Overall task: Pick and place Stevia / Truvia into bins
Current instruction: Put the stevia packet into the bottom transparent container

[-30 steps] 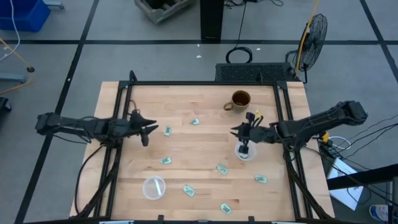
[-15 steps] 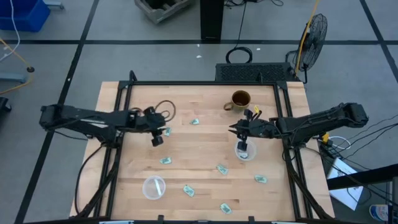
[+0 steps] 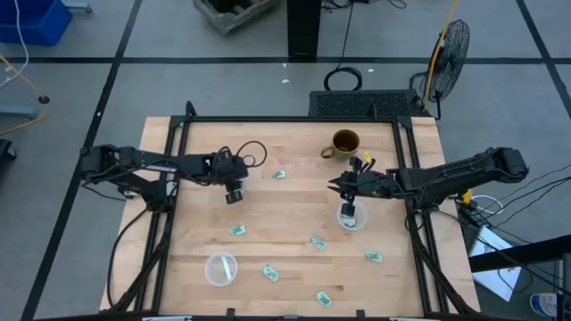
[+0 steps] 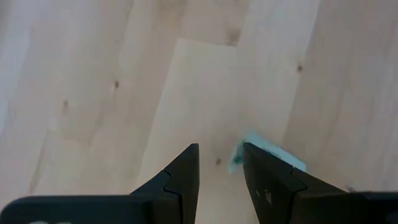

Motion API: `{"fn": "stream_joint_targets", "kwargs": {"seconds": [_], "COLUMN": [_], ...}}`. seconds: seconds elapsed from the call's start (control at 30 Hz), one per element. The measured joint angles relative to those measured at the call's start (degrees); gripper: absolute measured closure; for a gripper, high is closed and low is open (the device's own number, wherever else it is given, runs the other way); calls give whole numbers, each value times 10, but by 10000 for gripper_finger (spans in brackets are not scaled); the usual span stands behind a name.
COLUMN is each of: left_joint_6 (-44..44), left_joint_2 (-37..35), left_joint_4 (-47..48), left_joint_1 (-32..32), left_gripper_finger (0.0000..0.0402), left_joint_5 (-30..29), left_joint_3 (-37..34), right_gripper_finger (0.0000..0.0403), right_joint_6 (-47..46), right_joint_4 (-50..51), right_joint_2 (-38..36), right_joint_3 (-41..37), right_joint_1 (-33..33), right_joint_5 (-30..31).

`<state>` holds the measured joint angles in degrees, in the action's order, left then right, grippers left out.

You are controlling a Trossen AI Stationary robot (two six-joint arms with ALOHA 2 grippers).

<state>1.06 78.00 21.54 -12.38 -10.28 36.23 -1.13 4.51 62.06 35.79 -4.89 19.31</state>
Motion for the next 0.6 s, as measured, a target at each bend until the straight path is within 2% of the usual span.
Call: {"fn": "stream_joint_targets", "kwargs": {"seconds": [0.23,0.6], "left_joint_6": [2,14], "left_joint_2": [11,68], "left_joint_4": [-12,-34], "left_joint_1": [-14,-14], "left_gripper_finger": [273,273], "left_joint_5": [57,51], "left_joint_3": [0,1], "right_gripper_finger": [332,332], "right_joint_6": [3,3], "right_joint_4": [0,0], "right_joint_2": [0,0], "right_joint_3": [0,-5], "right_joint_1": [0,0], "right_joint_5": [0,0]}}
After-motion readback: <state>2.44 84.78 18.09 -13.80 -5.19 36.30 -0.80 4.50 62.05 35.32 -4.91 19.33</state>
